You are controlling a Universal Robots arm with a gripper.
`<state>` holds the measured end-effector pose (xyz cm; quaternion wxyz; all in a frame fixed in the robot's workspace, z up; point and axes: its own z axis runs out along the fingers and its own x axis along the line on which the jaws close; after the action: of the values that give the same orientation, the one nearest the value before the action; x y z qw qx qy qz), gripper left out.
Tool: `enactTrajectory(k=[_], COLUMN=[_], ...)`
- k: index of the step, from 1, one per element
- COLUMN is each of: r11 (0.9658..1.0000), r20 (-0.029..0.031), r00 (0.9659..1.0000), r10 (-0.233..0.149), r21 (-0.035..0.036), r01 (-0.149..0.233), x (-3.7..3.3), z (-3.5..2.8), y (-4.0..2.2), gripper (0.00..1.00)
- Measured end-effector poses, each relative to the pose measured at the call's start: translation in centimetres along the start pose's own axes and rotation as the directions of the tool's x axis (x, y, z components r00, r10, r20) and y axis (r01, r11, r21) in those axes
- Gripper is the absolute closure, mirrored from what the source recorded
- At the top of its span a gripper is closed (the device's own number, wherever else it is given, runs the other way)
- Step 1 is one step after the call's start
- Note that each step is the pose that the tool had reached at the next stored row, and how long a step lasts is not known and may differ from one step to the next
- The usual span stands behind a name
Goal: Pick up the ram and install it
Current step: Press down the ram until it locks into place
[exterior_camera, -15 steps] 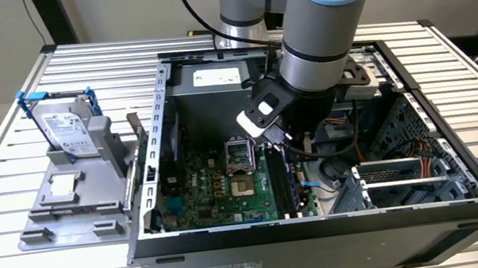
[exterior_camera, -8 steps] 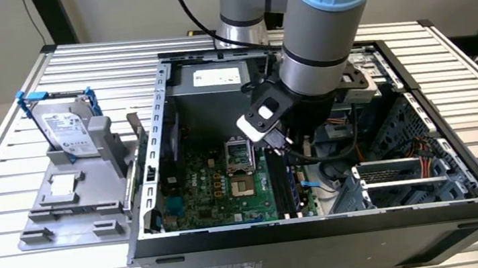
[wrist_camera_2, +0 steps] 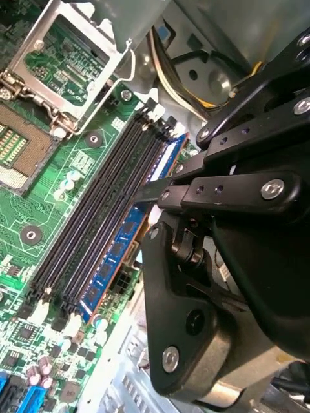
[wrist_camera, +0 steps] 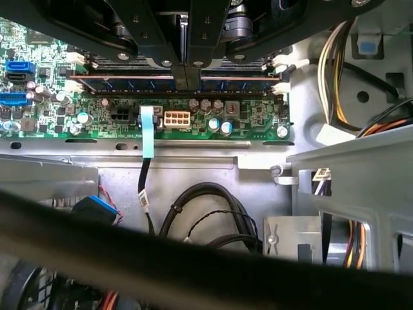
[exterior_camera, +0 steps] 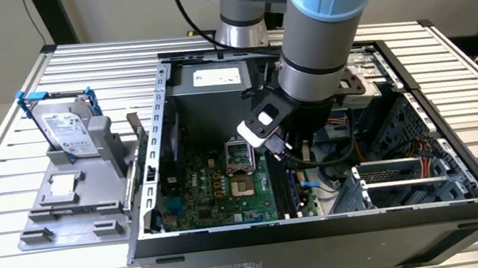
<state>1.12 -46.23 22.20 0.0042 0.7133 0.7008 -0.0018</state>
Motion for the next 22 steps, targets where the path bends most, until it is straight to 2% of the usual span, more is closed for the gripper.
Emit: enactTrajectory(k=[2,4,5,7,18,22], r11=[1.0,1.0,1.0,1.0,1.0,1.0], r20=[-0.0003,-0.0005,-0.0036,-0.0014,-0.0012,-0.0012], r00=[1.0,1.0,1.0,1.0,1.0,1.0], r10=[-0.003,-0.004,-0.004,-0.004,-0.004,-0.004], r21=[-0.0001,-0.0001,-0.0009,-0.0003,-0.0004,-0.0004], r01=[0.003,0.004,0.004,0.004,0.004,0.004], x=[0.0,0.02,0.05,0.0,-0.04,-0.04], z=[0.28,0.18,-0.2,-1.16,-6.17,-6.3], y=[0.0,0.0,0.01,0.0,0.02,0.02], gripper=[1.0,1.0,1.0,1.0,1.0,1.0])
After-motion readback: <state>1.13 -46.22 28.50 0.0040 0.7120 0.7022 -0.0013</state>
